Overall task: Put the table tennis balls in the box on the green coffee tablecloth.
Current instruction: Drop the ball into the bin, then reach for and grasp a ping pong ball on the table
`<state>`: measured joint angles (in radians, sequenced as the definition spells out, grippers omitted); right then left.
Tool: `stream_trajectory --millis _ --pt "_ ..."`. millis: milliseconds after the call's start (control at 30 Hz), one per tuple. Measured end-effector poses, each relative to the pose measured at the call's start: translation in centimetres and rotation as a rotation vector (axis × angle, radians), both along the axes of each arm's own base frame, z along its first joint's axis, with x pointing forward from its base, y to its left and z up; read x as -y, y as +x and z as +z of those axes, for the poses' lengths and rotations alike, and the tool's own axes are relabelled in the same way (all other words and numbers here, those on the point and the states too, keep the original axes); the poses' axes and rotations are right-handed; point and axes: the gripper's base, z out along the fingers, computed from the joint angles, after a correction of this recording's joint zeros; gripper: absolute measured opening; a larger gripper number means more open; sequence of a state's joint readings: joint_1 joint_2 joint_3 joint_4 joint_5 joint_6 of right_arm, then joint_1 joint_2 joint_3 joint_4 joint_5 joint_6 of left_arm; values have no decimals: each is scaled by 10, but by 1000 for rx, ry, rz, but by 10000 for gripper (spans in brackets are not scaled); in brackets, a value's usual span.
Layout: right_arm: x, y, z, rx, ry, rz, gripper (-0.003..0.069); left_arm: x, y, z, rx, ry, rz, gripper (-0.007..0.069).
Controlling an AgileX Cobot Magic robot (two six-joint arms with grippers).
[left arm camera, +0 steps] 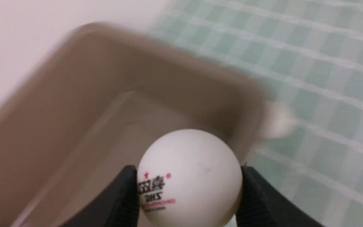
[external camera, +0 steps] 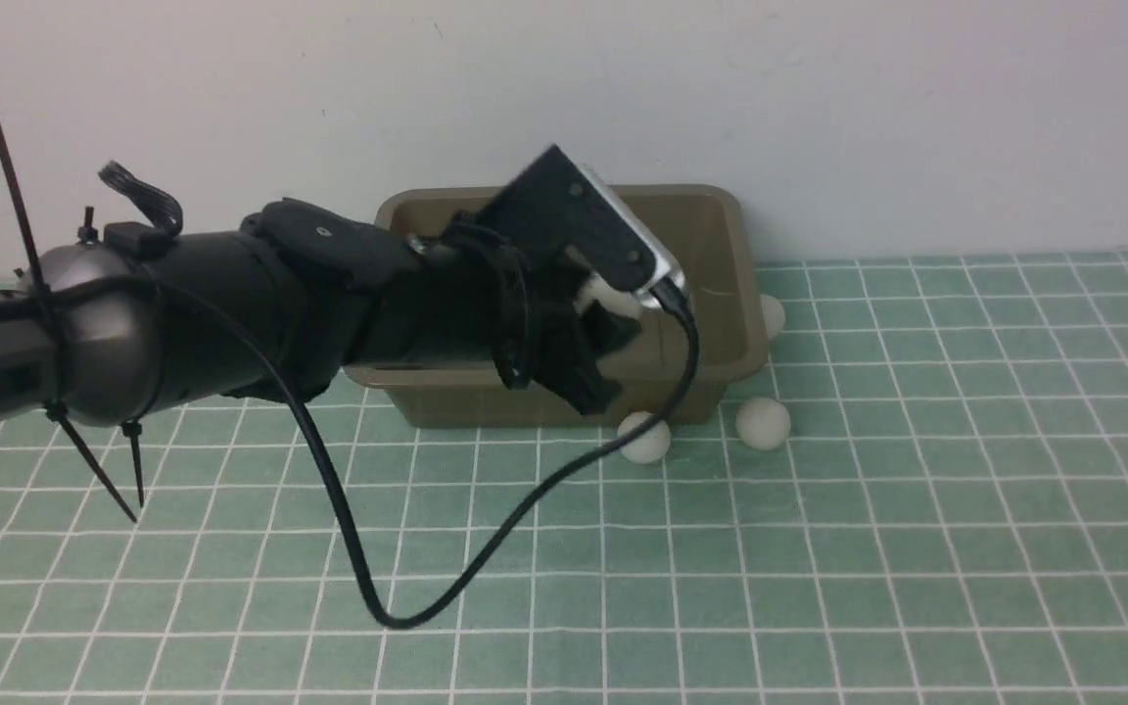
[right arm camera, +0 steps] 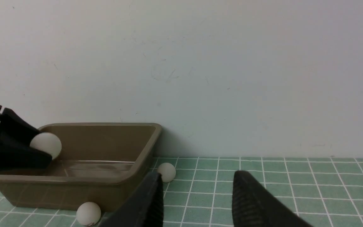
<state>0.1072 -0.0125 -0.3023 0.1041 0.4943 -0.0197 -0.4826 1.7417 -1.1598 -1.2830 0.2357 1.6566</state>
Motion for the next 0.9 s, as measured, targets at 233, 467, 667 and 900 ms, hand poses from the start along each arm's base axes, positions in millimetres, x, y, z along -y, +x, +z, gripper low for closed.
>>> stream_trajectory --millis 233,467,667,900 --pt "0 0 0 0 0 0 285 -47 33 -11 74 95 258 346" --pt "0 0 0 0 0 0 285 -63 41 -19 74 138 231 472" --pt "0 0 0 0 0 0 285 -81 38 11 92 34 486 584" --pt "0 0 0 0 0 0 285 -95 4 71 175 -112 615 528"
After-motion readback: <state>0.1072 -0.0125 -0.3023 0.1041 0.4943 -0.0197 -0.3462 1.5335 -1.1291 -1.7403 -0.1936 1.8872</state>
